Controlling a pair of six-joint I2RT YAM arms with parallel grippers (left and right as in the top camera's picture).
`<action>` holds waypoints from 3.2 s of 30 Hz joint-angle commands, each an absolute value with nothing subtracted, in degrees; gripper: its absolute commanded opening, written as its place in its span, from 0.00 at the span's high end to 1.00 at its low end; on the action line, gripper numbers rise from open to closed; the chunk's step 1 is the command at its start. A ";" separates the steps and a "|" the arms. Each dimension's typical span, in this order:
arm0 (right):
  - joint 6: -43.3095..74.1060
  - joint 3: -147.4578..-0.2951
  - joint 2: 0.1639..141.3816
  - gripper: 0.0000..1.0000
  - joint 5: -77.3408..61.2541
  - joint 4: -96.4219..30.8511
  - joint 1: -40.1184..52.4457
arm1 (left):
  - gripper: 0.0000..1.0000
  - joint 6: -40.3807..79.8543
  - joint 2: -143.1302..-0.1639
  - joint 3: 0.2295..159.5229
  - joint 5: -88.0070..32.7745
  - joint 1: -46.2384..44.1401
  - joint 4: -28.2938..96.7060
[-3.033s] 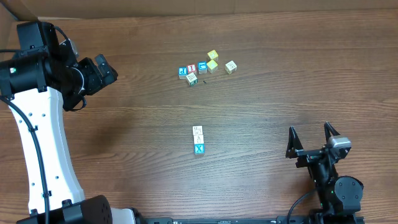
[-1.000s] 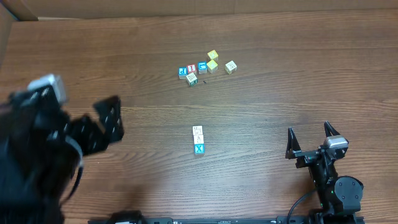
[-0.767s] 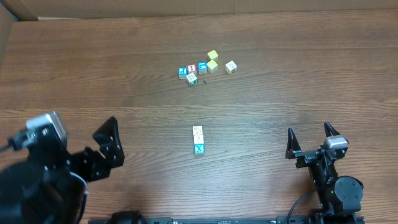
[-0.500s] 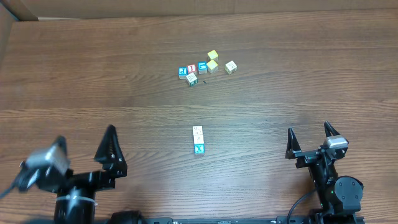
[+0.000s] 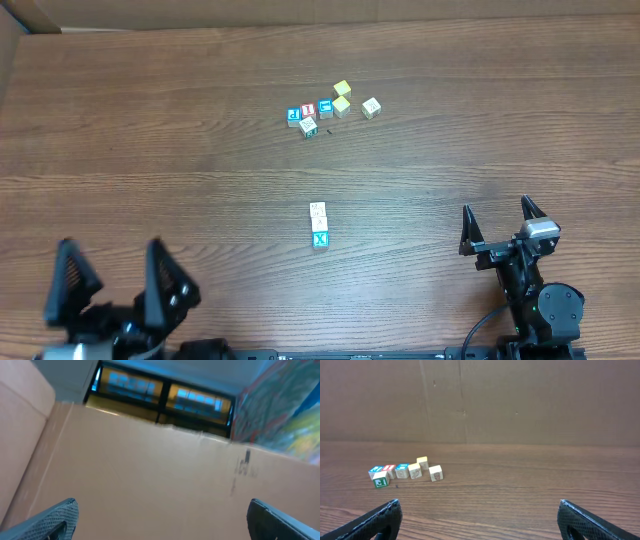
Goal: Flip 3 blocks
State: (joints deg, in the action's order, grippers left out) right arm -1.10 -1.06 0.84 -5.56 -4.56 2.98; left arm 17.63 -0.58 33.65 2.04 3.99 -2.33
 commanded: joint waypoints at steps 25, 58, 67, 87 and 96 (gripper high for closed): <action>-1.32 -0.45 0.32 0.00 -5.63 -4.34 2.92 | 0.00 21.04 -0.21 0.27 0.93 3.81 -9.37; -1.32 -0.45 0.34 0.00 -5.63 -4.34 2.92 | 0.00 -0.91 -0.25 0.27 -4.91 3.73 4.08; -1.32 -0.45 0.34 0.00 -5.63 -4.34 2.92 | 0.00 -0.91 -0.25 0.27 -4.91 3.73 4.08; -1.32 -0.45 0.34 0.00 -5.63 -4.34 2.92 | 0.00 -0.91 -0.25 0.27 -4.91 3.73 4.08; -1.34 -0.45 0.34 0.00 -5.63 -4.34 2.92 | 0.00 -0.91 -0.25 0.27 -4.91 3.73 4.08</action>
